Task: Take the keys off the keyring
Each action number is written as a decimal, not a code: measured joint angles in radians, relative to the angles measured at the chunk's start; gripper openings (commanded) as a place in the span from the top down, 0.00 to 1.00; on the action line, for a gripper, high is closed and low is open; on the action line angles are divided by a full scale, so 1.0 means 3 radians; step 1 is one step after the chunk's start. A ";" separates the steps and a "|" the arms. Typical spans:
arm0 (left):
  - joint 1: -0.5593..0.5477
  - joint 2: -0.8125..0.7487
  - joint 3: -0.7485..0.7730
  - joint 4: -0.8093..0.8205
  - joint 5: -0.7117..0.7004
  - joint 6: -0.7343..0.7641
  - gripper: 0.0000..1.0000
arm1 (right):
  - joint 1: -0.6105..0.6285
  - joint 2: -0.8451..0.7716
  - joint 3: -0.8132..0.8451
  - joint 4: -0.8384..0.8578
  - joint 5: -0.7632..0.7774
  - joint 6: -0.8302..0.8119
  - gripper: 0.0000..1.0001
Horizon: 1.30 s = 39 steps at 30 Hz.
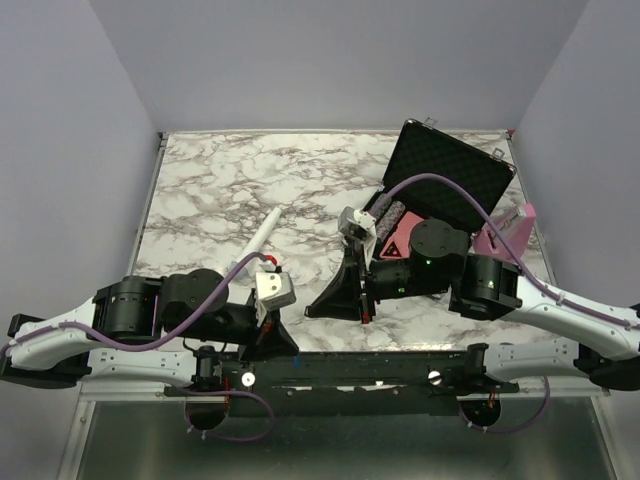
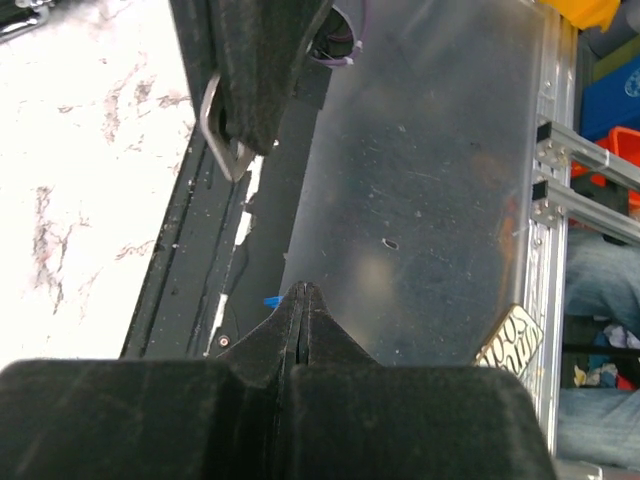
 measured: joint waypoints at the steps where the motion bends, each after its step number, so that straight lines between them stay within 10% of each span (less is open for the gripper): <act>1: 0.0000 -0.0004 -0.0003 -0.0001 -0.0028 -0.0003 1.00 | 0.0000 -0.0022 -0.0019 0.0014 0.0037 0.0010 0.99; 22: 0.0540 0.0248 -0.0174 -0.0224 -0.1106 -0.0453 1.00 | -0.0008 -0.0464 -0.0904 0.0009 0.2209 0.0865 0.99; 39: 0.1884 0.0671 -0.0762 -0.0067 -0.0829 -0.0484 1.00 | -0.0762 0.0083 -0.1460 -0.0061 0.1821 0.1499 0.99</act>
